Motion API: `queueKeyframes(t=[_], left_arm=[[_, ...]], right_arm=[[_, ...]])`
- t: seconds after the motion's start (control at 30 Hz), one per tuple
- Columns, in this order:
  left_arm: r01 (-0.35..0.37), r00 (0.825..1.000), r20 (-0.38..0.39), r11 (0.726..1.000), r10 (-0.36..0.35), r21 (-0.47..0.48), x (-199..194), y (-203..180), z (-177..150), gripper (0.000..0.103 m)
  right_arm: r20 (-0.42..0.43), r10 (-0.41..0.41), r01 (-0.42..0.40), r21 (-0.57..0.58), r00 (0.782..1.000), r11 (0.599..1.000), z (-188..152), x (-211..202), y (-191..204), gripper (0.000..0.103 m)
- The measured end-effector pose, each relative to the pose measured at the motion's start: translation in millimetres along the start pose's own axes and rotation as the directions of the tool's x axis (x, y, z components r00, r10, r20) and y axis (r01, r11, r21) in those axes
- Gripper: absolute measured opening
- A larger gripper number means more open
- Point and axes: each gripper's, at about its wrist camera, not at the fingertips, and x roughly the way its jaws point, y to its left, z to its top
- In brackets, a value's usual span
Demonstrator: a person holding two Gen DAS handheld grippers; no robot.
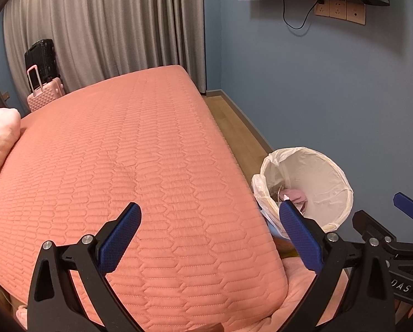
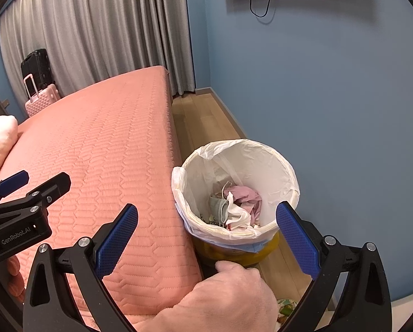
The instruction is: Collect trash
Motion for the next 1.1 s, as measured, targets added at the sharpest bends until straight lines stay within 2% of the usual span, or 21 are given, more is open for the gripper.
queueKeyframes(t=[0.4,0.73,1.1], left_arm=[[-0.028,1.0,0.003,1.0,0.028,-0.005,-0.3,-0.7,-1.2,0.096],[-0.037,0.999,-0.023,0.998,0.036,-0.051,2.7,2.9,-2.6,0.096],[-0.035,0.999,-0.025,0.999,0.034,-0.037,2.6,-2.7,-3.3,0.096]], right_arm=[[0.002,-0.003,0.003,-0.012,1.0,1.0,0.0,0.1,0.6,0.097],[0.002,-0.005,0.005,-0.013,1.0,1.0,-1.0,2.5,1.0,0.097],[0.004,-0.006,0.006,-0.011,1.0,1.0,-1.3,2.4,0.8,0.097]])
